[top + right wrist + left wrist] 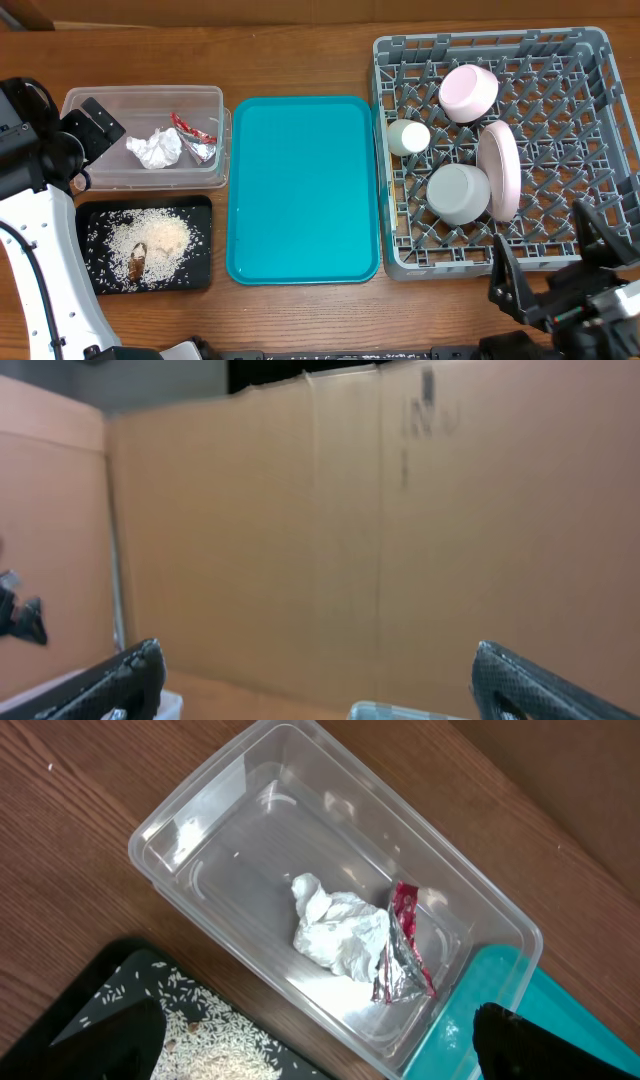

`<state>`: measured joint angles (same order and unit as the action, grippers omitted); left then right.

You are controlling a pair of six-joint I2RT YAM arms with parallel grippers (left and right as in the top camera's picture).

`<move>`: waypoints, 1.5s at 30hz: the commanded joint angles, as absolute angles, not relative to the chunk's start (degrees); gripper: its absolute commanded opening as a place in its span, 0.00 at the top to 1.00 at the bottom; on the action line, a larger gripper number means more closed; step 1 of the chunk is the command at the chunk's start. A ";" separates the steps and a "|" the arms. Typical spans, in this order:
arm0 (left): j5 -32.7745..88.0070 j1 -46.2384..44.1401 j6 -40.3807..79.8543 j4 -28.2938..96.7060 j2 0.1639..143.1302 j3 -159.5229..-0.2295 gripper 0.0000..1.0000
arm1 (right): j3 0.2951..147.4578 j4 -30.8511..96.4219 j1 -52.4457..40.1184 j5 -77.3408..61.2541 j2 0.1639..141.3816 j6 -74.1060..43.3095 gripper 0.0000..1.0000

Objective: Sort waste into correct bins and load items into the dishwasher

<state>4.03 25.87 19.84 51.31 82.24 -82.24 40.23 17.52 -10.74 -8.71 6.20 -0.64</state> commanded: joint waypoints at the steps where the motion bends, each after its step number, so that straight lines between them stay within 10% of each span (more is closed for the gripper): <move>1: 4.03 25.47 20.80 51.20 82.50 -82.72 0.00 | 29.61 10.37 -8.27 -8.40 0.36 -6.17 0.00; 17: 4.03 25.47 20.80 51.20 82.50 -82.72 0.00 | 0.38 -14.57 -7.75 -2.00 0.21 -10.74 0.00; 26: 4.03 25.47 20.80 51.18 82.50 -82.72 0.00 | 0.45 5.06 -7.75 -0.05 0.16 -10.50 0.00; 45: 4.03 25.47 20.80 51.18 82.50 -82.72 0.00 | 0.45 4.84 -7.68 -0.05 0.19 -10.52 0.00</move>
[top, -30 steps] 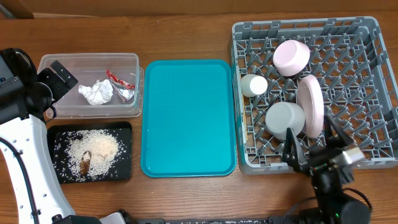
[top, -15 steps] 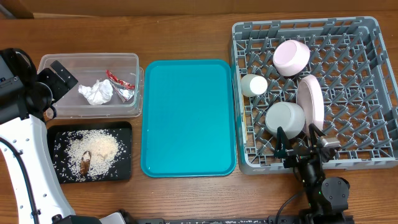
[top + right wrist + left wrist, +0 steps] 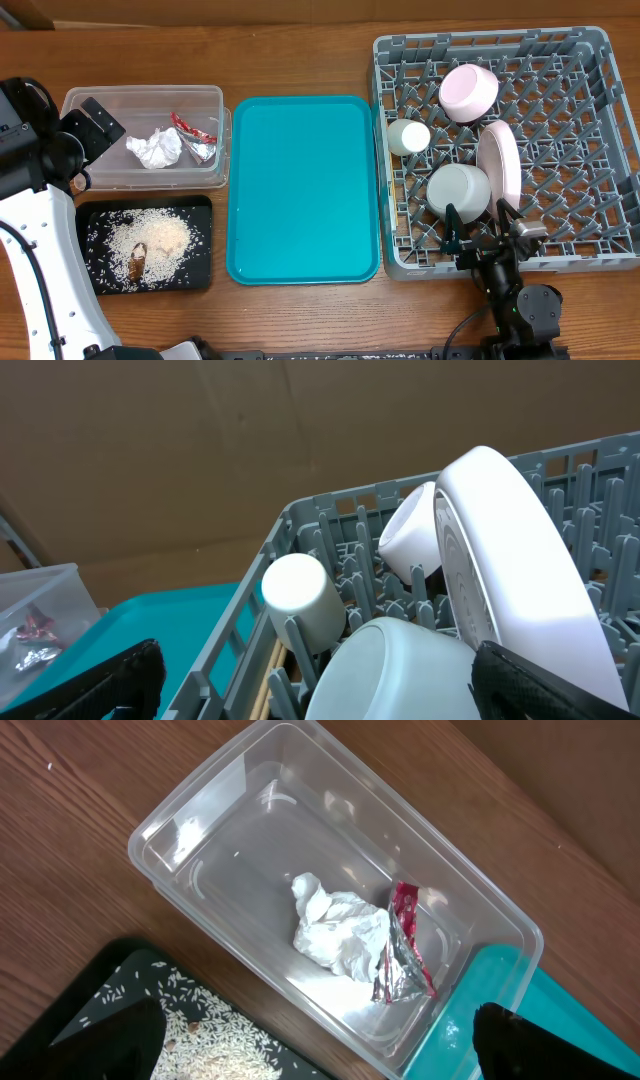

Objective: Sort waste into correct bins and load items into the dishwasher

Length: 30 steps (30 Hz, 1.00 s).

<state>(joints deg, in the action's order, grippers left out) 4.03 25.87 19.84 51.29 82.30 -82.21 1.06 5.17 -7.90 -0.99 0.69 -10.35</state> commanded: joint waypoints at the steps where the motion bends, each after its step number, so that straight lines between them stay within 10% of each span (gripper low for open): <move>1: 4.03 25.47 20.80 51.18 82.50 -82.72 0.00 | 0.45 4.84 -7.68 -0.05 0.19 -10.52 0.00; 30: 3.86 21.12 20.80 51.18 82.87 -82.63 0.00 | 0.45 4.84 -7.68 -0.05 0.19 -10.52 0.00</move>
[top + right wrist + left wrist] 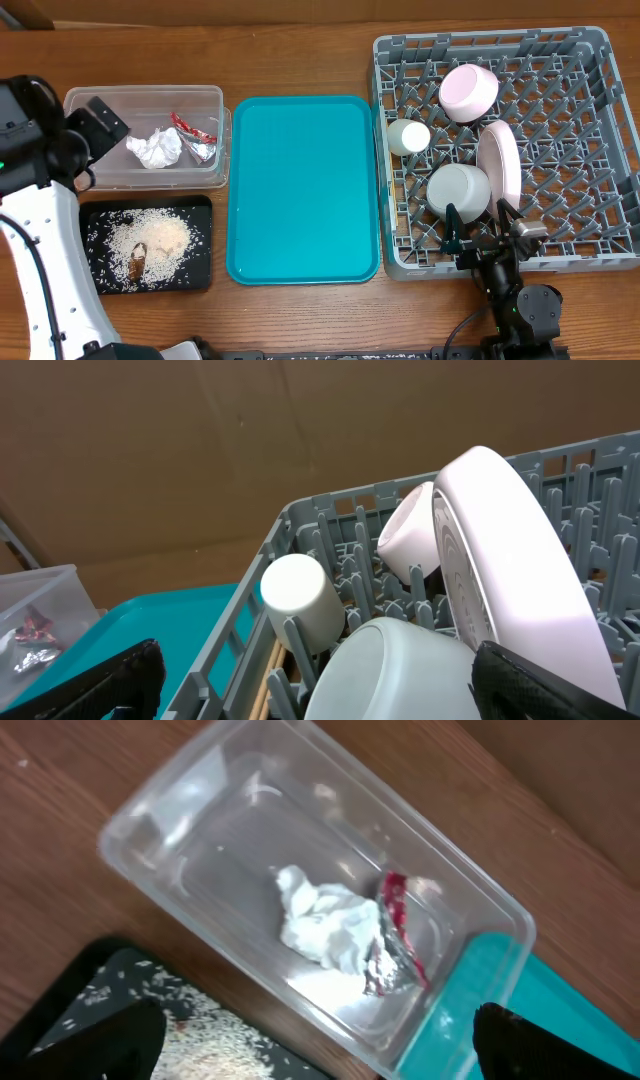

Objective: Sort waste into correct bins and load items into the dishwasher

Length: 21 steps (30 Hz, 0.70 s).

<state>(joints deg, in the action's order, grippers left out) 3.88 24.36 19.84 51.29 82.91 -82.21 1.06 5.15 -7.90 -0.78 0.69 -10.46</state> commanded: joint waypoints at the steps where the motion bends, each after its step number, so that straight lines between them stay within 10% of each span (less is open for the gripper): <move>1: 3.88 17.78 20.80 51.18 82.28 -82.63 0.00 | 0.45 4.84 -7.68 -0.05 0.19 -10.52 0.00; 21: 3.90 -5.32 20.80 51.20 68.51 -82.59 0.00 | 0.45 4.84 -7.68 -0.05 0.19 -10.52 0.00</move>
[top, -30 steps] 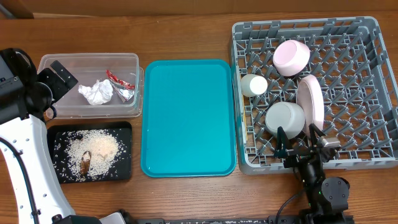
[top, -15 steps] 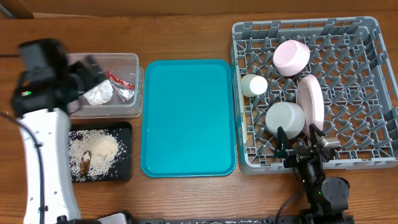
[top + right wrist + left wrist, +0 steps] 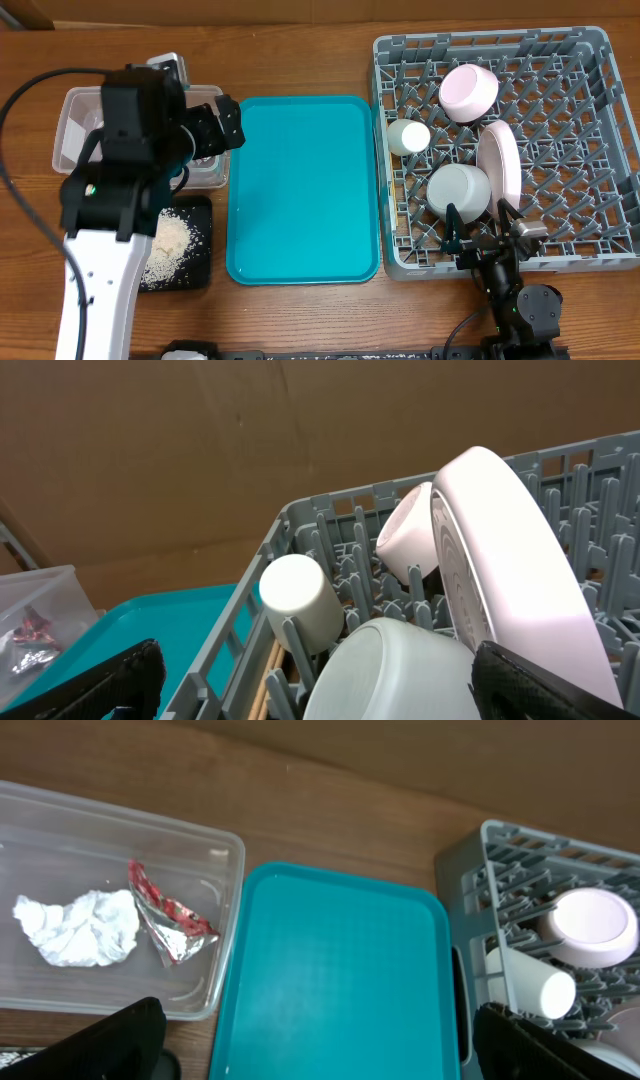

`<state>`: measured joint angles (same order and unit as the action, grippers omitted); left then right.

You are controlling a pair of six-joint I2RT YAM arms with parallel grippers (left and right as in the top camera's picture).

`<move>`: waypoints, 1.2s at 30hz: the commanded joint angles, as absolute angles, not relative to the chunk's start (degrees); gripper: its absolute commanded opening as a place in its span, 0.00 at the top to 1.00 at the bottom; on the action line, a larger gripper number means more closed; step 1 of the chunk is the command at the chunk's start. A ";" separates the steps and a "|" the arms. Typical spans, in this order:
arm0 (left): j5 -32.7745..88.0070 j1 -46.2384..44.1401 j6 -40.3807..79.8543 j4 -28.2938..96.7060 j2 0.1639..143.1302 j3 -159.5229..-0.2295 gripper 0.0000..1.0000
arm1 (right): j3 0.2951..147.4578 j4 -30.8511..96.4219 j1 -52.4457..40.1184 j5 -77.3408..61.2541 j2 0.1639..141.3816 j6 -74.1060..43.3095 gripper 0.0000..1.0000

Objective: Sort waste into correct bins and load items into the dishwasher

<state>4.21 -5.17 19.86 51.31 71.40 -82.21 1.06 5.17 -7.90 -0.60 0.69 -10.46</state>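
The teal tray (image 3: 302, 188) lies bare in the middle. The clear bin (image 3: 70, 120) holds crumpled white paper (image 3: 75, 927) and a red-and-silver wrapper (image 3: 165, 920). My left gripper (image 3: 228, 125) hangs open and empty over the bin's right end, beside the tray; its dark fingertips (image 3: 130, 1040) frame the tray in the left wrist view. The grey dish rack (image 3: 600, 60) carries a pink bowl (image 3: 468, 90), a white cup (image 3: 407, 137), a grey bowl (image 3: 458, 192) and an upright pink plate (image 3: 500, 168). My right gripper (image 3: 480, 222) rests open at the rack's front edge.
A black tray of rice (image 3: 175, 245) lies in front of the bin, partly under my left arm. Thin wooden sticks (image 3: 268, 675) lie in the rack below the cup. A cardboard wall (image 3: 200, 450) stands behind the table.
My left arm has moved right, from the bin's left end to its right end beside the teal tray. Its camera now takes in the tray and rack. The right arm is unmoved.
At first my left gripper hung open at the bin's left end and my right gripper was at the front right corner, facing the cardboard. Then the right gripper sat at the rack's front edge, where it remains. The left gripper now hangs over the bin's right end.
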 commanded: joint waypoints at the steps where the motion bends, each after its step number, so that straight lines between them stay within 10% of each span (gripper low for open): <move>1: 3.90 -5.32 20.80 51.20 67.77 -82.59 0.00 | 0.45 4.84 -7.68 -0.05 0.19 -10.52 0.00; 20: 2.94 -5.26 20.80 52.56 46.85 -57.43 0.00 | 0.45 4.84 -7.68 -0.05 0.19 -10.52 0.00; 36: 2.59 -3.51 20.80 7.51 13.43 -13.65 0.00 | 0.45 4.82 -7.68 -0.05 0.19 -10.52 0.00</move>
<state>3.55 -4.36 20.08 12.75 17.74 -18.22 1.06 5.10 -7.90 -0.60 0.64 -10.48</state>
